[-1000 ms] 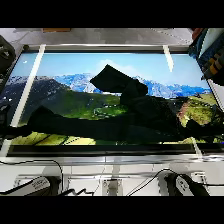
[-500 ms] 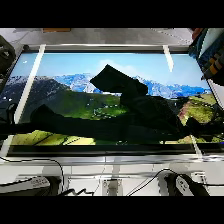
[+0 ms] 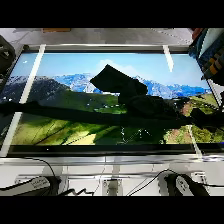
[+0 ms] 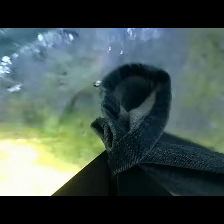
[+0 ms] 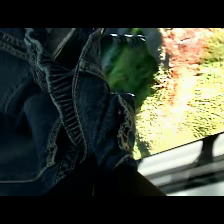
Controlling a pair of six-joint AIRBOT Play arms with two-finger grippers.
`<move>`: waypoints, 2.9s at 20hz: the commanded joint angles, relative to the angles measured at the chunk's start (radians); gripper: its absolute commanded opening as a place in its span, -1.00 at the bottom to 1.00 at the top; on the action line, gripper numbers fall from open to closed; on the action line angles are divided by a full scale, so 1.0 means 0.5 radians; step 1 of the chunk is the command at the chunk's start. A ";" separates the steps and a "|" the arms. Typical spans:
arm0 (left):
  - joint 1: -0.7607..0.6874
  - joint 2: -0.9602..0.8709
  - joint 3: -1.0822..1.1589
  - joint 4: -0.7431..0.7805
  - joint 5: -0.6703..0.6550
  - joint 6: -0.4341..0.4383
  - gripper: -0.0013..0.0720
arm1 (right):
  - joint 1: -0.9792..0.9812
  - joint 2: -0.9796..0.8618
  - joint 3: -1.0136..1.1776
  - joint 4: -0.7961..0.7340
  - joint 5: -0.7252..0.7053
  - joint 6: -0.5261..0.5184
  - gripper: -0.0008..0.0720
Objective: Fold the clothes and pants, and hang the long-sleeved shirts on hangers.
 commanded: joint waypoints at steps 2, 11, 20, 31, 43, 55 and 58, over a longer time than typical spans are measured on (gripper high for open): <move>0.000 -0.002 0.217 0.600 -0.616 -0.272 -0.90 | 0.000 0.002 0.025 -0.241 0.409 -0.200 -0.85; 0.000 -0.075 -0.200 1.043 -0.607 -0.272 0.64 | 0.000 0.001 -0.474 -0.404 0.537 -0.272 0.24; -0.001 -0.072 -0.143 0.490 -0.261 -0.340 0.93 | 0.000 0.000 -0.173 -0.397 0.127 -0.270 0.89; -0.417 -0.065 -0.140 -0.768 -0.212 0.115 0.93 | -0.002 -0.785 0.338 0.031 -0.231 -0.728 0.14; -1.144 -0.072 -0.140 -0.768 0.255 0.172 0.93 | 0.002 -1.673 0.646 0.459 -0.079 -1.054 0.60; -1.440 -0.194 -0.140 -0.769 0.547 0.170 0.93 | 0.283 -1.835 0.647 0.697 0.187 -1.405 0.65; -1.596 -0.336 -0.140 -0.832 0.809 0.163 0.93 | 0.334 -1.831 0.661 0.677 0.144 -1.483 -0.78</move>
